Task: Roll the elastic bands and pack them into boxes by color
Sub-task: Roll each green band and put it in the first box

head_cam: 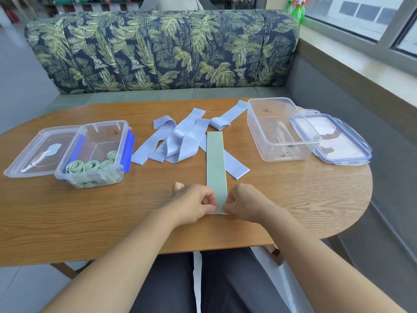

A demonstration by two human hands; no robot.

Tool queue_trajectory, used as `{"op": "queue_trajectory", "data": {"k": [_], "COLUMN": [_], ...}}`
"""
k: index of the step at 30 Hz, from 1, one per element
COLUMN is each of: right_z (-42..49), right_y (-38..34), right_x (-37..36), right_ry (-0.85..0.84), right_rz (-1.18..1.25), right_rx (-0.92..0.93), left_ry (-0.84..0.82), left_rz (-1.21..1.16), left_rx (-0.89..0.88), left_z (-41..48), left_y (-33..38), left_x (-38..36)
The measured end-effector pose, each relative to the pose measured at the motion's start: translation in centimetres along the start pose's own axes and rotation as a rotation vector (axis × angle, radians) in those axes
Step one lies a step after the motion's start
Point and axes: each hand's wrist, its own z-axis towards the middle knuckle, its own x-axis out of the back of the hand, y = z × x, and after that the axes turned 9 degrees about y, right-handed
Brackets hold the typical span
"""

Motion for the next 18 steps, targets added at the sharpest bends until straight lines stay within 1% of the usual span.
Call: {"op": "queue_trajectory", "data": {"k": [3,5,7,9,11,14,16,18], "right_z": [0.2,0.2,0.3,0.3,0.4,0.4,0.5,0.6], "right_y": [-0.4,-0.6,-0.8,-0.8,-0.9,-0.9,-0.9,-0.9], "right_x": [0.3,0.5,0.6,0.7,0.8,1.0,1.1,1.1], "right_ry": [-0.024,-0.034,-0.047,-0.058,-0.068,-0.080,-0.093,-0.108], "right_rz": [0.006,0.001,-0.004,-0.003,-0.013,-0.018,-0.015,-0.018], "right_rx": [-0.019,-0.017,-0.017,-0.021,-0.019,-0.016,-0.016,-0.016], "left_ry": [0.022,0.069,0.197,0.375,0.488,0.560,0.570,0.533], "left_rz": [0.057,0.132,0.219,0.308,0.356,0.387,0.362,0.318], "left_rx": [-0.064,-0.154,-0.317,-0.515,-0.630,-0.679,-0.653,-0.606], "left_z": [-0.2,-0.5,-1.0,-1.3,-1.8,-1.9,-1.8,-1.8], "left_y": [0.1,-0.1,-0.5,-1.0,-1.5,-2.0,-2.2,-2.2], "left_x": [-0.1,-0.1,-0.2,-0.9,-1.9,-2.9,-3.1,-3.1]}}
